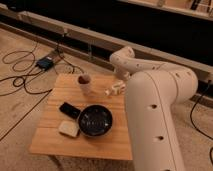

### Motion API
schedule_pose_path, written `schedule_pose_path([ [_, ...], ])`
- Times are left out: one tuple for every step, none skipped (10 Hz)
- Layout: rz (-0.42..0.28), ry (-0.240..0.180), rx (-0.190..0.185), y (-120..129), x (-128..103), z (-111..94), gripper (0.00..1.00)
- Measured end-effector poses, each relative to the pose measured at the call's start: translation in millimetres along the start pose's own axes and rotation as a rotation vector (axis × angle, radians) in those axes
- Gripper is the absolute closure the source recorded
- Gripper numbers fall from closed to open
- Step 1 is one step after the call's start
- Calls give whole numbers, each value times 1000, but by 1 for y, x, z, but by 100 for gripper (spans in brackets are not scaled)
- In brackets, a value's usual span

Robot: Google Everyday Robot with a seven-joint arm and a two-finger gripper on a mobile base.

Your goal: Stand the bottle upright

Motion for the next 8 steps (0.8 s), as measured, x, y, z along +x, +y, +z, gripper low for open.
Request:
schedule_pose_path([
  [-2, -1, 4, 7, 6, 6, 35],
  [-3, 1, 9, 11, 10, 12, 35],
  [-4, 3, 16, 16, 14, 18, 35],
  [-7, 5, 23, 20, 17, 24, 35],
  [-9, 5, 30, 25, 19, 30, 35],
  [-10, 4, 42, 28, 20, 35, 35],
  [-9, -1, 47, 32, 20, 38, 35],
  [-2, -10, 58, 35, 18, 41, 35],
])
